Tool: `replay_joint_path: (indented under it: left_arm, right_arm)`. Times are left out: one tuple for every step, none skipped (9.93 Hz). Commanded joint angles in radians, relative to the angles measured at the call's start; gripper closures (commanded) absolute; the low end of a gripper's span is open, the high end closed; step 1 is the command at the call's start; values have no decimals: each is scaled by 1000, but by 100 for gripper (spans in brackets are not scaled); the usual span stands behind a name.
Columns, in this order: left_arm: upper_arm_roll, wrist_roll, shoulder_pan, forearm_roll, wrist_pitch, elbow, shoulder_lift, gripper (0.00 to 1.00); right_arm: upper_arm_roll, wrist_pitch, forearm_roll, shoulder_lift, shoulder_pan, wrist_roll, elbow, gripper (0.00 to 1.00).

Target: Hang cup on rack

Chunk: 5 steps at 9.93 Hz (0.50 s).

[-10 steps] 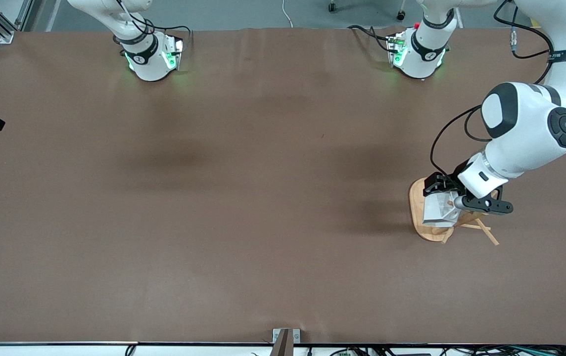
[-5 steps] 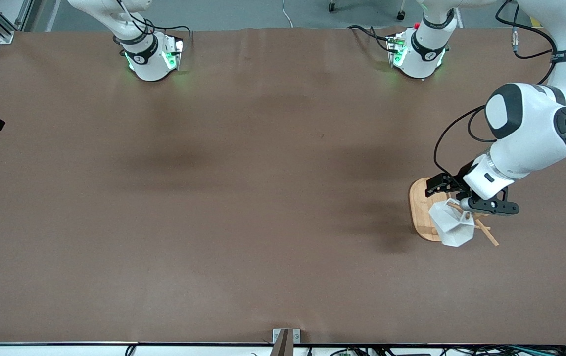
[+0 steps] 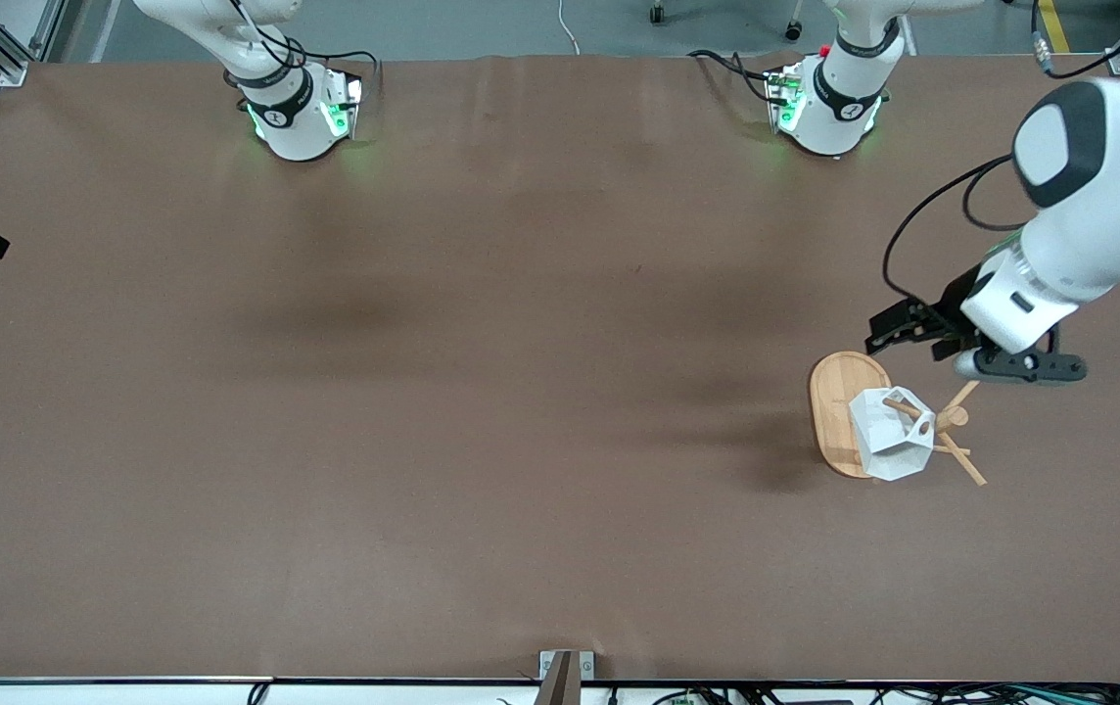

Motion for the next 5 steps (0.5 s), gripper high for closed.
replay_joint_path:
  left_arm:
    - [7, 2, -3, 87, -130, 82, -13, 0]
    - [17, 2, -4, 95, -170, 120, -20, 0]
    - [19, -1, -4, 94, -230, 141, -41, 0]
    - [25, -4, -4, 95, -277, 153, -64, 0]
    - [34, -18, -7, 97, -337, 152, -97, 0]
  right_arm:
    - [9, -13, -16, 5, -12, -11, 14, 0]
    - [8, -11, -16, 5, -10, -11, 14, 0]
    - [9, -10, -13, 5, -10, -10, 13, 0]
    - [8, -10, -12, 5, -10, -10, 13, 0]
    - [8, -11, -13, 5, -10, -10, 13, 0]
